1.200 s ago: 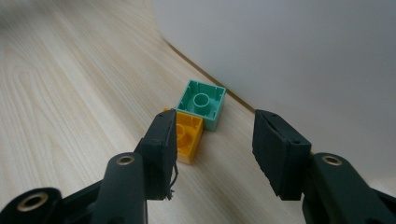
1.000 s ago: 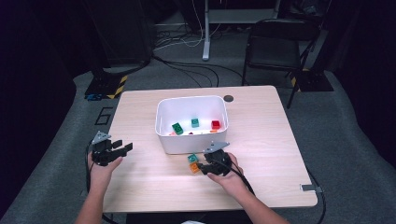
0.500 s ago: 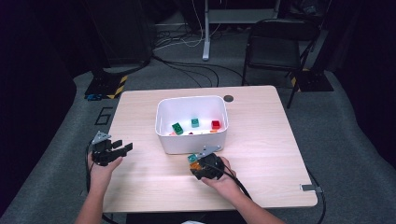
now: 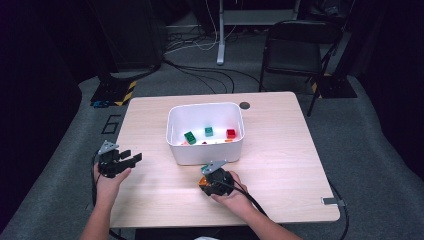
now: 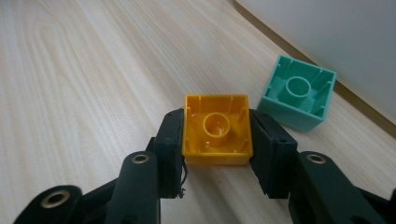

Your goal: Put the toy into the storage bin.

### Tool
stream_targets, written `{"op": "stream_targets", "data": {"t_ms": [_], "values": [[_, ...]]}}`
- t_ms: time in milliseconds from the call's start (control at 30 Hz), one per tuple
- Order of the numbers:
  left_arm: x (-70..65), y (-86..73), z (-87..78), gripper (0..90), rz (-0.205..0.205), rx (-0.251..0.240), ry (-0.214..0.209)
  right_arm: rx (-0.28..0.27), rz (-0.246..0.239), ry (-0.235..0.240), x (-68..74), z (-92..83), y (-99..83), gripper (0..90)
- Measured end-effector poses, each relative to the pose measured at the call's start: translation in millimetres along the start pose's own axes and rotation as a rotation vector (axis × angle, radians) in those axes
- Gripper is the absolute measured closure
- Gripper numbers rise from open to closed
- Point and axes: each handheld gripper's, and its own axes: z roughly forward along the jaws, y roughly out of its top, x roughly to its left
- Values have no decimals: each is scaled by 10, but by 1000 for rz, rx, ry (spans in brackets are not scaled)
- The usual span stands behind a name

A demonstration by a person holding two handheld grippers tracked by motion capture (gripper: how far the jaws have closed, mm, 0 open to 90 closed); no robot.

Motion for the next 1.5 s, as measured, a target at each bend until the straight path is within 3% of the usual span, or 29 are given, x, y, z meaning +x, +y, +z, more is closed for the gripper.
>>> {"op": "stream_targets", "data": {"t_ms": [533,867,1100,1500], "values": [[-3,0,2,429,1,0,1,-64,-31,29,64,-299,194,580],[-3,1,2,430,4,-1,1,-54,-32,47,41,-448,310,581],[-3,0,1,429,0,1,0,-73,-52,35,-24,-628,421,581],[-1,3,-11,429,-4,-10,2,-85,-40,34,-154,-859,564,581]]}}
